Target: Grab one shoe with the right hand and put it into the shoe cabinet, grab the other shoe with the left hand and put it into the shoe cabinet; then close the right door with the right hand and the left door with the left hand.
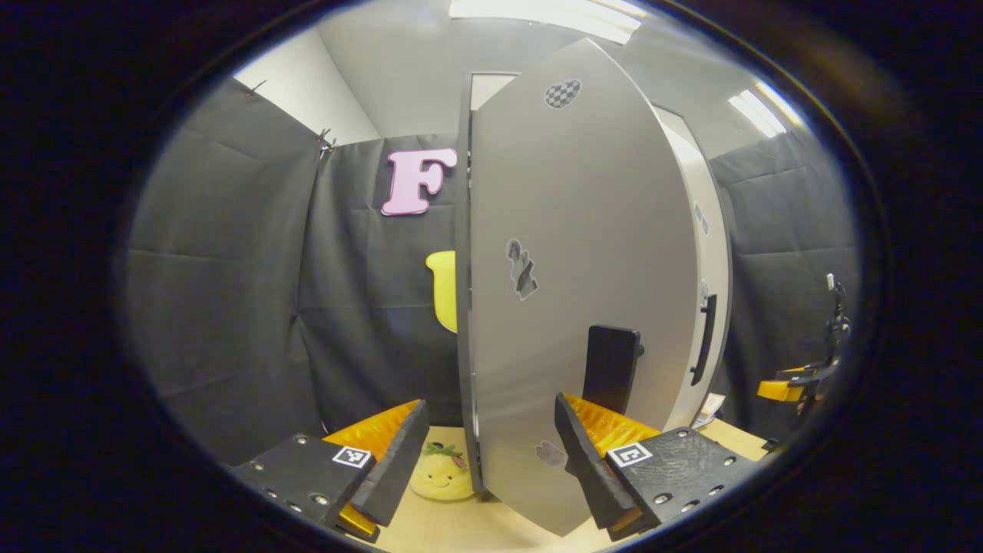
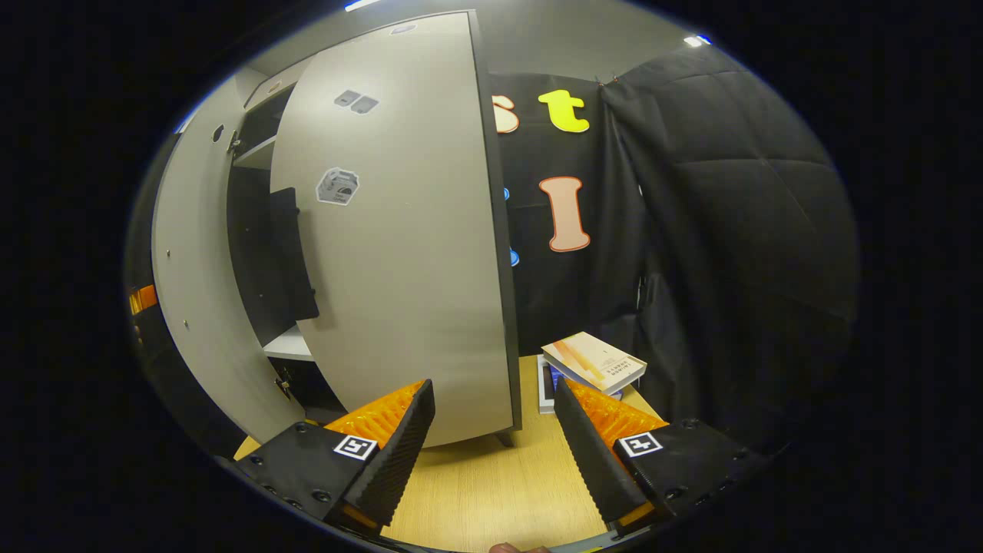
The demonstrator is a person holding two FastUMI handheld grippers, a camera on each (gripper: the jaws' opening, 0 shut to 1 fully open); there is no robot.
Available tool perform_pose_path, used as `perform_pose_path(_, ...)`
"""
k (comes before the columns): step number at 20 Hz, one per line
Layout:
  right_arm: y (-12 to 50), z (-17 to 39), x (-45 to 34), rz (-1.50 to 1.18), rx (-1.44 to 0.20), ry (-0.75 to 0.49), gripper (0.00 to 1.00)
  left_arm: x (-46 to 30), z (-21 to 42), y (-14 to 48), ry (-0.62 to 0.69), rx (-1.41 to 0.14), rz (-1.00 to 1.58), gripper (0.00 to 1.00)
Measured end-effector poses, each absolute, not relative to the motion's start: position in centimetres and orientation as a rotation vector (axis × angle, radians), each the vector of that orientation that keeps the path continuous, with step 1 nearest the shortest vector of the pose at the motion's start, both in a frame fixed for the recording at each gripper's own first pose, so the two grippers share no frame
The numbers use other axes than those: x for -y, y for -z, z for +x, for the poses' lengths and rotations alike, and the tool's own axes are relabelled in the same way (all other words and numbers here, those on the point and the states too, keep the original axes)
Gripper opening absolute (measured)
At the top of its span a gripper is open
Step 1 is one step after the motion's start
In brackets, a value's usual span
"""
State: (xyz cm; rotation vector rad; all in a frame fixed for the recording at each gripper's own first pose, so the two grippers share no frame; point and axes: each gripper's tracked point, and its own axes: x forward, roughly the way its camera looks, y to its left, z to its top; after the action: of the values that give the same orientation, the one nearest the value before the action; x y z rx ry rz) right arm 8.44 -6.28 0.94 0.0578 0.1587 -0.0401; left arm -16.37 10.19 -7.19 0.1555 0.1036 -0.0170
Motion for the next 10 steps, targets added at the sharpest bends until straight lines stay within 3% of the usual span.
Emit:
perform_pose_path(5,-0.9,6.8,9.0,0.084,-0.148,0.113,0.98,-2.6,-13.1,11.6,0.078,-0.155,0.162,0.94)
perform_pose_path(10,-1.5,5.0,10.8,0.093,-0.110,0.184,0.98,-1.2,-13.8,10.9,0.050,-0.101,0.274,0.93)
